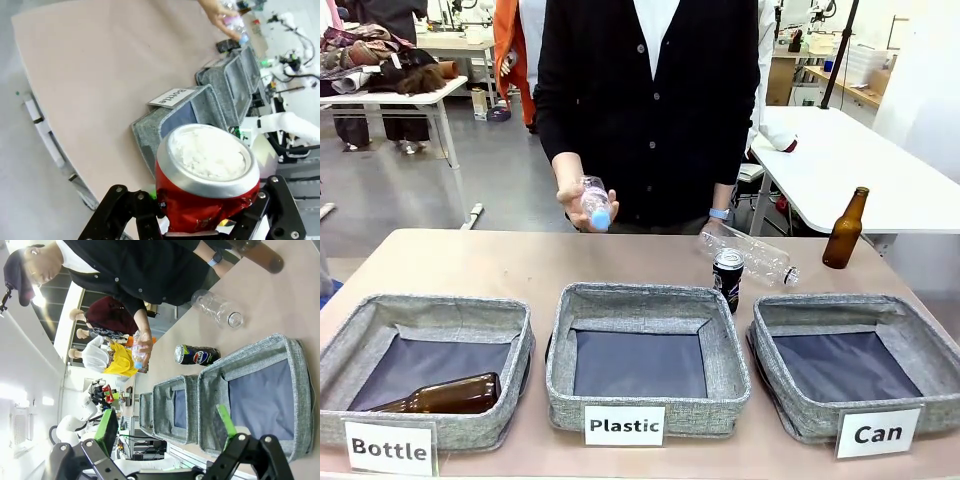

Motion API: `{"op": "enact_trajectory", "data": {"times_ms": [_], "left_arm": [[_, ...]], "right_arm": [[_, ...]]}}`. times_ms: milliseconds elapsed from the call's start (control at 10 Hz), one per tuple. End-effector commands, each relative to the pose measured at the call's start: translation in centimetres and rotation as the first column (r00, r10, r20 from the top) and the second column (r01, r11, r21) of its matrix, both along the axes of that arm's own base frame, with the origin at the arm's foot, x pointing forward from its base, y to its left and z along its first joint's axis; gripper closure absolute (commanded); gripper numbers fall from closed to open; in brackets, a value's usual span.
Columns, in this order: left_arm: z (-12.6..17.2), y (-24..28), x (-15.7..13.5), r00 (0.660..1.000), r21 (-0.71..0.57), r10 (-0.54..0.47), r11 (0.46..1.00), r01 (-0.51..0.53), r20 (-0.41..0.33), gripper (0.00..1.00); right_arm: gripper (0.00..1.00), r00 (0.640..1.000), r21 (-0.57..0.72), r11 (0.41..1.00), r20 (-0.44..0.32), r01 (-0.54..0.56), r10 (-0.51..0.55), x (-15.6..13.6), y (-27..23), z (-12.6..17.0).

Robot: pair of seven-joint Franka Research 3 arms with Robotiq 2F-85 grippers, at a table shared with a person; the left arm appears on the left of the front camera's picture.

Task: Sort the can waste into the basket.
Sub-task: Pick up the can waste from the table and place it in the right Fabric basket.

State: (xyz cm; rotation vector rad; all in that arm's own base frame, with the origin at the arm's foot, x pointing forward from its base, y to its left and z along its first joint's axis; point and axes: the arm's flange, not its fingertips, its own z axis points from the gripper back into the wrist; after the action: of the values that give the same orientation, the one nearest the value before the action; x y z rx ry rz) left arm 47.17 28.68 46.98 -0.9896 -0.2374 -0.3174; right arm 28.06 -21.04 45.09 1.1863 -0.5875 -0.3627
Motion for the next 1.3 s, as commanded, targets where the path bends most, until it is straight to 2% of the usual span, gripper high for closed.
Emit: {"op": "enact_trajectory", "data": {"times_ms": [0, 100, 300, 500, 600, 700, 900, 1000, 1100, 1200], "left_arm": [[0.1, -6.5, 0.7, 0.975, -0.011, -0.219, 0.976, 0.219, -0.028, 0.95], [0.5, -11.2, 0.8, 0.952, 0.029, -0.3, 0.953, 0.302, -0.052, 0.95], [-0.4, -20.2, 0.4, 0.87, 0.095, -0.472, 0.869, 0.486, -0.144, 0.95], [-2.2, -24.1, -1.1, 0.791, 0.123, -0.572, 0.788, 0.603, -0.216, 0.95], [-3.1, -24.8, -1.8, 0.779, 0.163, -0.581, 0.766, 0.621, -0.237, 0.95], [-2.4, -23.0, -1.9, 0.801, 0.164, -0.563, 0.787, 0.595, -0.205, 0.95], [0.0, -16.1, -2.8, 0.858, 0.089, -0.496, 0.856, 0.509, -0.13, 0.95], [0.5, -12.0, -4.4, 0.925, 0.025, -0.379, 0.925, 0.38, -0.03, 0.95], [0.6, -9.6, -5.7, 0.965, -0.049, -0.254, 0.965, 0.258, 0.063, 0.95], [0.3, -8.5, -6.7, 0.979, -0.096, -0.152, 0.982, 0.166, 0.135, 0.95]], "right_arm": [[0.0, 0.999, 0.006, 1.0, 0.04, 0.006, -0.006, 0.2, 0.0, -0.1], [0.0, 0.999, 0.006, 1.0, 0.04, 0.006, -0.006, 0.2, 0.0, -0.1], [0.0, 0.999, 0.006, 1.0, 0.04, 0.006, -0.006, 0.2, 0.0, -0.1], [0.0, 0.999, 0.006, 1.0, 0.04, 0.006, -0.006, 0.2, 0.0, -0.1], [0.0, 0.999, 0.006, 1.0, 0.04, 0.006, -0.006, 0.2, 0.0, -0.1], [0.0, 0.999, 0.006, 1.0, 0.04, 0.006, -0.006, 0.2, 0.0, -0.1], [0.0, 0.999, 0.006, 1.0, 0.04, 0.006, -0.006, 0.2, 0.0, -0.1], [0.0, 0.999, 0.006, 1.0, 0.04, 0.006, -0.006, 0.2, 0.0, -0.1], [0.0, 0.999, 0.006, 1.0, 0.04, 0.006, -0.006, 0.2, 0.0, -0.1], [0.0, 0.999, 0.006, 1.0, 0.04, 0.006, -0.006, 0.2, 0.0, -0.1]]}}
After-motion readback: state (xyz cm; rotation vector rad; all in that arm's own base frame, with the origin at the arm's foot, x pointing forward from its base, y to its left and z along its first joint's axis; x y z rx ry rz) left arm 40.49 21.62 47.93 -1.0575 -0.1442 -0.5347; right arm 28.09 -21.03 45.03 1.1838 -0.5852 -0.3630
